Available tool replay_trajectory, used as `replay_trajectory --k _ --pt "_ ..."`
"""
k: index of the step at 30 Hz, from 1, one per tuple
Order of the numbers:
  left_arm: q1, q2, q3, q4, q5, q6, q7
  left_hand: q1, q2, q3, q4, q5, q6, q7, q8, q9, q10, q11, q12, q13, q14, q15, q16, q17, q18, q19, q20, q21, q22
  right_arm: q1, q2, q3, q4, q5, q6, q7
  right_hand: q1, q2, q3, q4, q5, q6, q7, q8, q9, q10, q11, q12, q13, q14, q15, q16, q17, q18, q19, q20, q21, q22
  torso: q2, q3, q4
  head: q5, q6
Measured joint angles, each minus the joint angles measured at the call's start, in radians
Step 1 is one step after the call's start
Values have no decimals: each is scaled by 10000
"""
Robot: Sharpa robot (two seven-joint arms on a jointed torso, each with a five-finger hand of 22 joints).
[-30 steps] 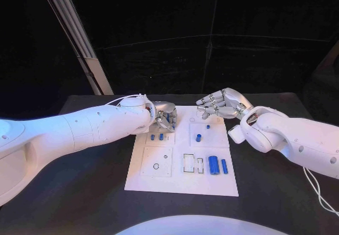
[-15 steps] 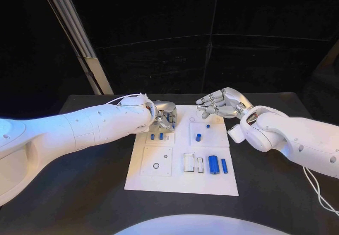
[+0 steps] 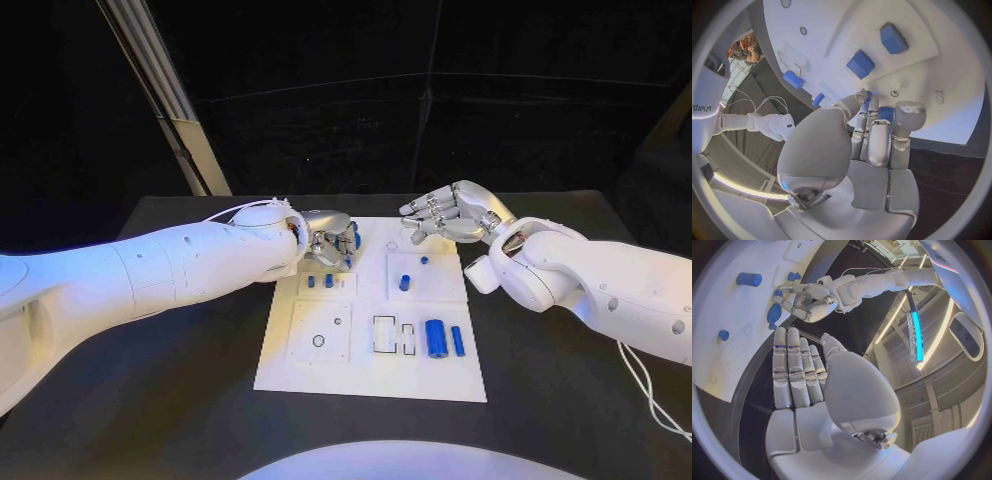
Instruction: Assemble the parts on the task board
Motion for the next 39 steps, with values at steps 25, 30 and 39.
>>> replay_trajectory --k 25,30,39 --pt "30 -1537 138 924 722 -689 432 -121 -122 180 -76 -7 1 1 -39 -2 67 2 -116 5 0 1 0 -31 0 33 -33 134 151 -1 -9 0 -79 0 2 14 0 0 0 0 0 0 0 0 -1 0 0 0 2 0 0 0 0 -1 0 0 0 2 11 -2 1 132 80" --pt "30 -1565 143 900 768 -600 431 -121 -122 179 -76 -7 1 1 -77 -2 67 3 -116 3 0 0 -1 -30 0 33 -33 134 161 -1 -4 0 -92 0 2 15 0 0 0 0 0 0 0 0 -1 0 0 0 2 0 0 0 0 0 0 0 0 1 14 0 -25 143 72" --pt "33 -1420 143 703 767 -353 358 -121 -122 221 -114 -7 0 0 -77 -14 66 3 -189 0 0 1 -1 -48 1 32 -33 134 160 -2 -6 0 -94 0 3 15 0 0 0 0 0 0 0 0 -1 0 0 0 3 0 0 0 0 0 0 0 0 2 19 9 -32 146 43"
